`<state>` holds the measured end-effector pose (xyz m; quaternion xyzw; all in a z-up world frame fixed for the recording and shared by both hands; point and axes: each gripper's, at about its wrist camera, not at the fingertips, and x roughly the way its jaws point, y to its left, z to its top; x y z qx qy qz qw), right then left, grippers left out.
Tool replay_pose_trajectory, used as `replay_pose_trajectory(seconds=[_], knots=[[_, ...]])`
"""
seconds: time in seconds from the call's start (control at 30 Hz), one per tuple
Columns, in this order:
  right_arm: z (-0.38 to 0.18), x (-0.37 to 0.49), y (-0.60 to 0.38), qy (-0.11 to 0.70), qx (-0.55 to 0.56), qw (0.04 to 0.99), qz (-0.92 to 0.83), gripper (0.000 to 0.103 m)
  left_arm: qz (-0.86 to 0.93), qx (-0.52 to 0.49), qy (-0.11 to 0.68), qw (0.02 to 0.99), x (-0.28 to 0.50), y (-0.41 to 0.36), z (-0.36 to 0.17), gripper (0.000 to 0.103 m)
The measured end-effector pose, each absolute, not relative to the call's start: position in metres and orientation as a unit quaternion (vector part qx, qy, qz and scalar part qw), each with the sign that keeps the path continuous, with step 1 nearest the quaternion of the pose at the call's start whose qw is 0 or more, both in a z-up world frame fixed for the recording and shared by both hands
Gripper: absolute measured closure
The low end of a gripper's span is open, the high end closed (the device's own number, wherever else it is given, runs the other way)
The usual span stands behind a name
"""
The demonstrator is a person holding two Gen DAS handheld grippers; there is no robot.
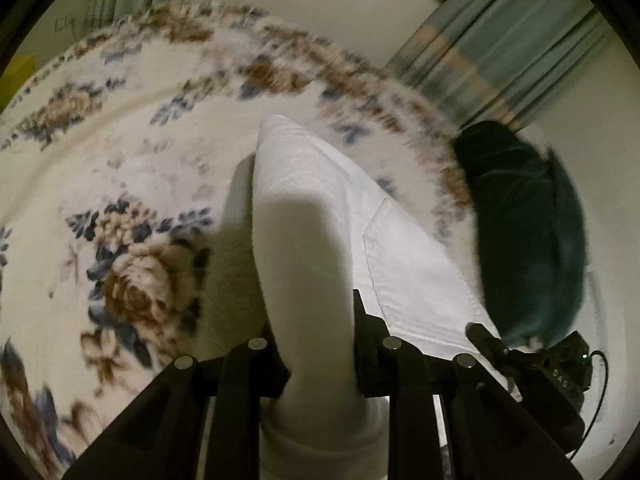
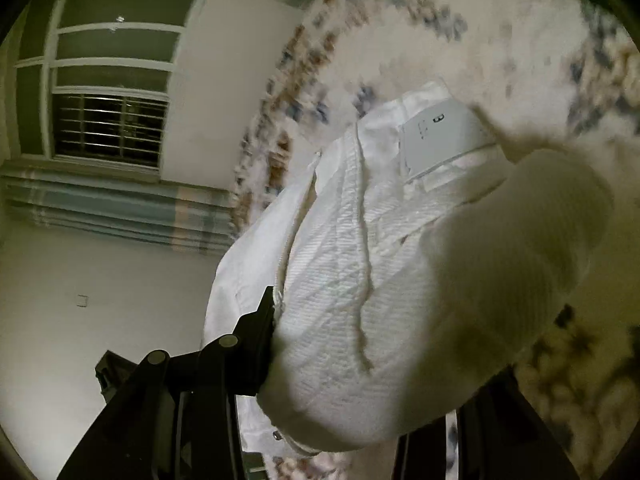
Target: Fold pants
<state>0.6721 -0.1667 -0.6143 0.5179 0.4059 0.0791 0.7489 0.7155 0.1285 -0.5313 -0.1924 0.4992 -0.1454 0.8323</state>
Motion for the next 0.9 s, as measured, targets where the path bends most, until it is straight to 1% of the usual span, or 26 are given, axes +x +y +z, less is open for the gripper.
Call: replay_pose_trajectory(seconds=[0.07,0.1,0.13,0.23,0.27,0.33,0.47,0.5,0.53,0.57,0.6,0.63,0.67,0.7,0.73,0.77,0.8,0.9], knots=[[-0.643,0.681,-0.159,0.427,0.507,0.745,0.073,0.06,-0.138,-0.191,0.519,0.822,0.725,0.138,-0.561,0.082],[-0.653,0.682,-0.157,0.437,0.503,0.743,0.071,0.057,-0.139,-0.192,0.525,0.818,0.723,0.141,-0.573,0.082],[-0.659,0.68,-0.156,0.446,0.503,0.737,0.072,0.053,-0.14,-0.195,0.525,0.816,0.72,0.144,-0.578,0.079],[-0.669,0.668,-0.161,0.467,0.509,0.719,0.08,0.048,-0.15,-0.211,0.527,0.81,0.71,0.154,-0.582,0.072],[-0.667,0.664,-0.163,0.475,0.504,0.717,0.079,0.047,-0.149,-0.212,0.529,0.808,0.705,0.155,-0.58,0.07],[-0.657,0.657,-0.167,0.494,0.477,0.724,0.066,0.038,-0.133,-0.199,0.535,0.81,0.694,0.155,-0.572,0.067],[-0.62,0.639,-0.173,0.519,0.402,0.754,0.028,0.037,-0.085,-0.151,0.531,0.83,0.676,0.152,-0.546,0.068],[-0.606,0.635,-0.17,0.522,0.367,0.77,0.017,0.037,-0.068,-0.126,0.529,0.836,0.67,0.148,-0.537,0.069],[-0.592,0.633,-0.167,0.521,0.336,0.785,0.008,0.033,-0.057,-0.109,0.525,0.842,0.663,0.144,-0.527,0.069],[-0.578,0.629,-0.164,0.52,0.304,0.798,-0.001,0.028,-0.047,-0.094,0.521,0.847,0.656,0.14,-0.518,0.065],[-0.564,0.627,-0.158,0.521,0.27,0.81,-0.013,0.016,-0.039,-0.083,0.52,0.849,0.65,0.137,-0.511,0.061],[-0.551,0.624,-0.152,0.521,0.235,0.82,-0.024,0.007,-0.036,-0.074,0.516,0.853,0.642,0.133,-0.501,0.053],[-0.54,0.621,-0.149,0.518,0.21,0.829,-0.03,0.005,-0.032,-0.065,0.51,0.857,0.633,0.129,-0.492,0.036],[-0.528,0.614,-0.147,0.514,0.176,0.838,-0.04,0.003,-0.025,-0.055,0.507,0.86,0.627,0.126,-0.486,0.024],[-0.517,0.607,-0.146,0.509,0.148,0.846,-0.05,0.002,-0.016,-0.038,0.503,0.863,0.618,0.121,-0.477,0.004],[-0.507,0.6,-0.143,0.503,0.124,0.854,-0.058,0.002,-0.009,-0.028,0.502,0.865,0.615,0.117,-0.472,0.002],[-0.494,0.592,-0.144,0.498,0.107,0.858,-0.066,0.0,-0.001,-0.019,0.497,0.868,0.604,0.112,-0.461,0.002],[-0.463,0.566,-0.146,0.484,0.083,0.867,-0.081,0.0,0.012,-0.004,0.485,0.874,0.579,0.101,-0.436,0.002]])
